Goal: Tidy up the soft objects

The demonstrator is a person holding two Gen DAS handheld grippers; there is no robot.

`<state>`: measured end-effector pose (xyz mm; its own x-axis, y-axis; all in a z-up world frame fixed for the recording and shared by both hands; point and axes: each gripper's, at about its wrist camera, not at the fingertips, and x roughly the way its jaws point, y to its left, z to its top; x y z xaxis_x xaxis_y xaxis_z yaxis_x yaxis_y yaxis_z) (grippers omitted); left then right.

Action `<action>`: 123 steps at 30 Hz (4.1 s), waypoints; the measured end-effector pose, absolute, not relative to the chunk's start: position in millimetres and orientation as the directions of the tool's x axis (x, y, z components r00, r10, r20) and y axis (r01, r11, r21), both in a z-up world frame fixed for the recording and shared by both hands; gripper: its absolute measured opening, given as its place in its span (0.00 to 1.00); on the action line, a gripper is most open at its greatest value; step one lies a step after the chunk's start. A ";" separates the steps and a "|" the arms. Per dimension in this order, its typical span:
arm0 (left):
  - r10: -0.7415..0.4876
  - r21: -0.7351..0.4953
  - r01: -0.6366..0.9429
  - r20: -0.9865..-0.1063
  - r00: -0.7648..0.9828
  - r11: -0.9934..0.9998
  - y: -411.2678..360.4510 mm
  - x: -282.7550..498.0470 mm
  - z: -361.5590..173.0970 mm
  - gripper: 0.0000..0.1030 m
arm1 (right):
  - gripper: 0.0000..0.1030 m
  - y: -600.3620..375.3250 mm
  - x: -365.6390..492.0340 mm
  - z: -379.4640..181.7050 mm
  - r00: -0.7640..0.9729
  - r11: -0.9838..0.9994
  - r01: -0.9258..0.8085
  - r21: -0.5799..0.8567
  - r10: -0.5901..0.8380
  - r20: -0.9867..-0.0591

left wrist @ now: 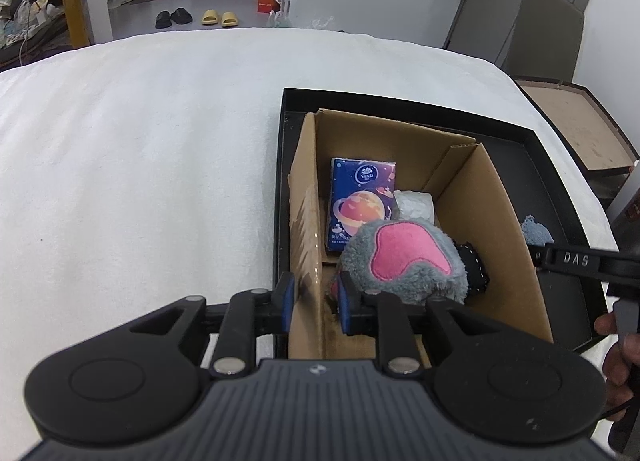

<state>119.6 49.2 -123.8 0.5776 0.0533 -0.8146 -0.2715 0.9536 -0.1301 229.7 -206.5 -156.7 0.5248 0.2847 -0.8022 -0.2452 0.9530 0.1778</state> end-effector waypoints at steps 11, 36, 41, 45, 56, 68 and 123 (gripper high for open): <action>0.060 -0.127 -0.283 -0.820 0.569 0.951 47.1 125.3 -124.9 0.22 | 0.50 -214.4 240.6 -186.3 0.461 0.957 -0.226 0.180 0.268 -0.846; 0.040 -0.157 -0.286 -0.815 0.578 0.945 52.2 121.8 -125.3 0.25 | 0.22 -201.4 230.2 -121.0 0.567 0.931 -0.314 0.187 0.342 -0.749; 0.036 -0.163 -0.290 -0.817 0.575 0.943 55.8 120.8 -128.0 0.24 | 0.23 -190.3 227.6 -109.3 0.579 0.921 -0.340 0.192 0.366 -0.729; 0.024 -0.176 -0.284 -0.812 0.582 0.942 58.4 119.2 -128.4 0.24 | 0.23 -181.7 225.7 -104.9 0.583 0.917 -0.353 0.184 0.369 -0.723; -0.018 -0.206 -0.259 -0.814 0.580 0.944 60.4 114.1 -131.8 0.23 | 0.23 -162.4 211.9 -89.3 0.579 0.898 -0.401 0.181 0.402 -0.709; -0.014 -0.212 -0.267 -0.807 0.590 0.940 65.0 109.5 -130.9 0.22 | 0.23 -149.0 194.0 -83.6 0.527 0.875 -0.446 0.189 0.428 -0.734; 0.123 -0.060 -0.302 -0.825 0.551 0.951 23.7 137.0 -118.9 0.50 | 0.56 -268.6 240.8 -174.6 0.526 0.967 -0.213 0.139 0.233 -0.818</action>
<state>137.0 23.7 -118.9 0.5512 0.1226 -0.8253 -0.3022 0.9513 -0.0605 240.8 -268.6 -174.6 0.5259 0.2332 -0.8179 -0.2129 0.9672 0.1388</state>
